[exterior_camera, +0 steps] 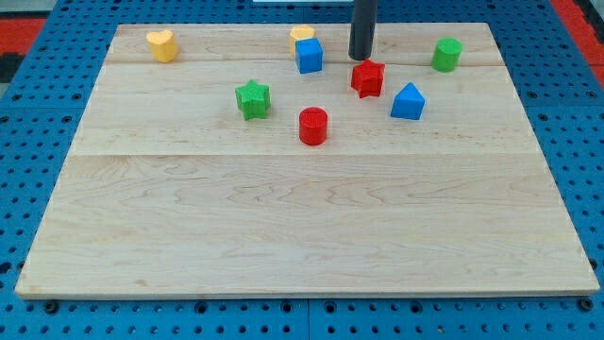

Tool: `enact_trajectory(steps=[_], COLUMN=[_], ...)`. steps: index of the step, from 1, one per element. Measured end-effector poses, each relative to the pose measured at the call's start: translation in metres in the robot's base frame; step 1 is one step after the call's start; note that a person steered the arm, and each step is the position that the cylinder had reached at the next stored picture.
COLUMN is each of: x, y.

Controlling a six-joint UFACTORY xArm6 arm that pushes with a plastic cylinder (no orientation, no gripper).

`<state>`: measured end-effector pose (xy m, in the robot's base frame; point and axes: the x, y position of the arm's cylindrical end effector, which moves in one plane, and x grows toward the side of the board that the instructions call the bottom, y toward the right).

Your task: Separate yellow hexagon from the blue cube

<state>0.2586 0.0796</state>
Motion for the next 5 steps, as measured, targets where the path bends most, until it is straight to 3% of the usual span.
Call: enact_trajectory(steps=[3,5], x=[-0.044,-0.042], y=[0.01,-0.002])
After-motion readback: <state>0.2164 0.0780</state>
